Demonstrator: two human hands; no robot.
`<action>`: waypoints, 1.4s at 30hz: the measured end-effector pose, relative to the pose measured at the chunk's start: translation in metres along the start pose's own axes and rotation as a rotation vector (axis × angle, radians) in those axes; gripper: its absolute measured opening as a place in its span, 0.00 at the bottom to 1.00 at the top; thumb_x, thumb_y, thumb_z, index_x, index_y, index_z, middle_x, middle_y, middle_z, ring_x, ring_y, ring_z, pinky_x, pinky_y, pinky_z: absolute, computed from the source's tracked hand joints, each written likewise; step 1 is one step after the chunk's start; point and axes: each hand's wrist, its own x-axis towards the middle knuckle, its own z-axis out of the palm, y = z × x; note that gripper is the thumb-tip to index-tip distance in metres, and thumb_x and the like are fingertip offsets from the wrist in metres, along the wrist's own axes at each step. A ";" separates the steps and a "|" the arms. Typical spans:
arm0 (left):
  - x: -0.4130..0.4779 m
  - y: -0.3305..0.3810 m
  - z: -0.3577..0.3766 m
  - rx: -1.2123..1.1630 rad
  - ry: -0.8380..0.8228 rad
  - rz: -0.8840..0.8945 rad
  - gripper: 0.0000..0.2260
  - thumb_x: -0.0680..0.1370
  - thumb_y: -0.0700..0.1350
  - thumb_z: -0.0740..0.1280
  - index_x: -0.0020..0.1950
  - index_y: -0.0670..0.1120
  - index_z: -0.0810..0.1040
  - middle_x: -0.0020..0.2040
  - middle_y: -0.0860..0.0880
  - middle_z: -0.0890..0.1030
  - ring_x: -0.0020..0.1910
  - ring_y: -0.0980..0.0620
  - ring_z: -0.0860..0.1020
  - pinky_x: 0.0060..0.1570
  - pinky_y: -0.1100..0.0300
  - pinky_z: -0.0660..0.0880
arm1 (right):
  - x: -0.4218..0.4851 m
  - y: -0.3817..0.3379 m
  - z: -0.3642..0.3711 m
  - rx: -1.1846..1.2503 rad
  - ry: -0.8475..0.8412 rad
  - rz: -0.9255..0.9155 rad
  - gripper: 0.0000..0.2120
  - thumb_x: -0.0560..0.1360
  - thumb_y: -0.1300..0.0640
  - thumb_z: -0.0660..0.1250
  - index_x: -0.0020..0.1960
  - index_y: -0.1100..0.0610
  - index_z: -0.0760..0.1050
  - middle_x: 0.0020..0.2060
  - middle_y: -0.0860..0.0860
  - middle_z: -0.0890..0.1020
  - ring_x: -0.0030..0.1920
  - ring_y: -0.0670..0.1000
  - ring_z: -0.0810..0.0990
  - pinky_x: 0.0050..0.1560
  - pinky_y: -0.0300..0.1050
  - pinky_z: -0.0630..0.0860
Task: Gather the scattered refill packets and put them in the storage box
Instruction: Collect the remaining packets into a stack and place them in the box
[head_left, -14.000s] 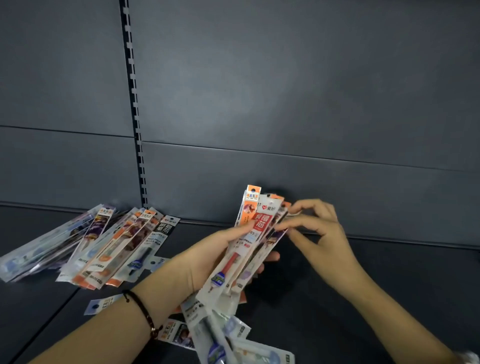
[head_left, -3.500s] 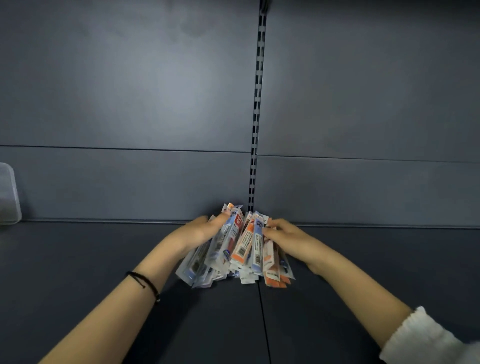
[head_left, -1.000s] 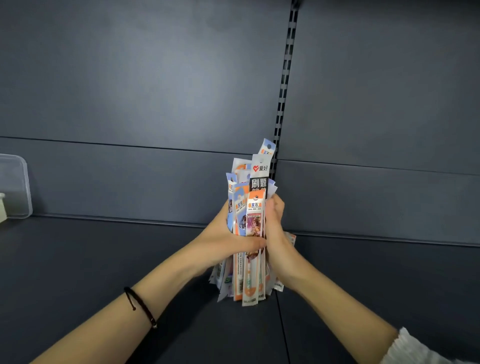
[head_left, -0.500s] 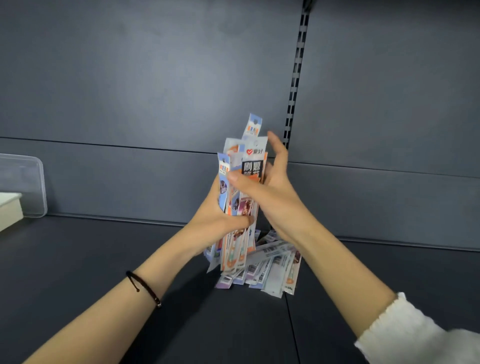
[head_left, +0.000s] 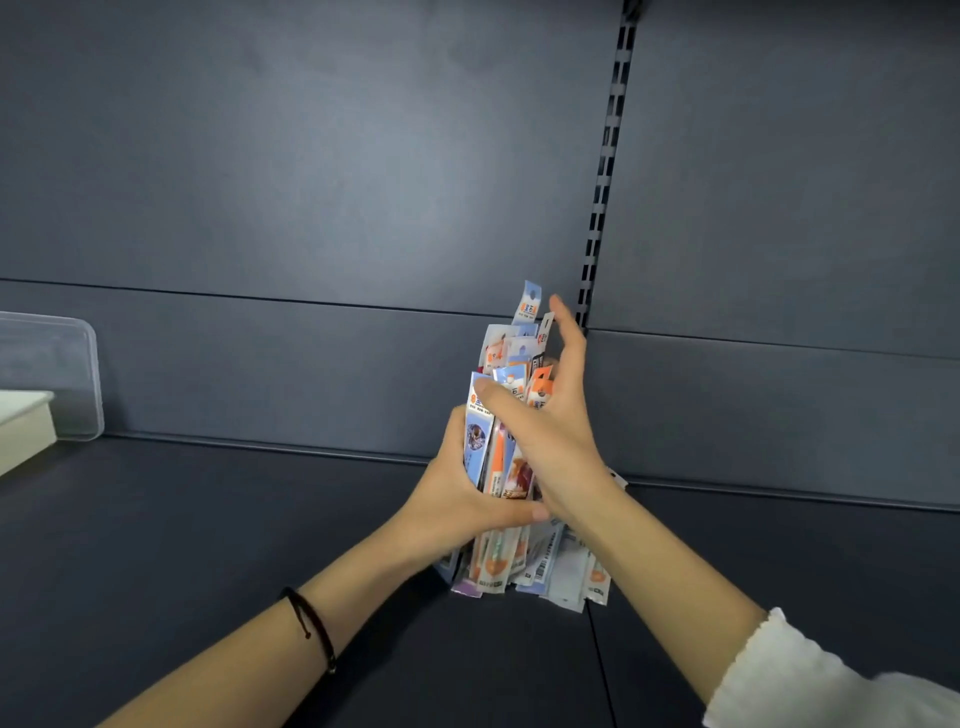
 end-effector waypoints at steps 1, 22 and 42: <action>0.000 0.000 0.000 0.010 0.013 0.000 0.39 0.61 0.37 0.81 0.65 0.53 0.65 0.56 0.55 0.79 0.56 0.57 0.80 0.51 0.62 0.78 | 0.000 0.001 0.000 -0.006 0.007 -0.008 0.41 0.71 0.66 0.72 0.67 0.31 0.56 0.61 0.43 0.75 0.56 0.46 0.81 0.59 0.52 0.78; 0.002 0.019 -0.002 -0.060 -0.151 -0.161 0.17 0.70 0.32 0.71 0.53 0.49 0.76 0.46 0.49 0.83 0.47 0.54 0.82 0.47 0.62 0.78 | 0.007 -0.002 -0.010 0.072 0.040 0.086 0.35 0.71 0.60 0.73 0.69 0.39 0.59 0.54 0.40 0.79 0.48 0.41 0.83 0.45 0.38 0.81; -0.050 0.065 -0.072 -0.271 -0.094 -0.408 0.16 0.67 0.36 0.73 0.51 0.48 0.74 0.39 0.44 0.80 0.35 0.47 0.81 0.40 0.49 0.79 | 0.007 -0.019 0.042 0.241 -0.230 0.287 0.42 0.71 0.64 0.72 0.73 0.39 0.54 0.61 0.51 0.79 0.57 0.50 0.81 0.59 0.53 0.78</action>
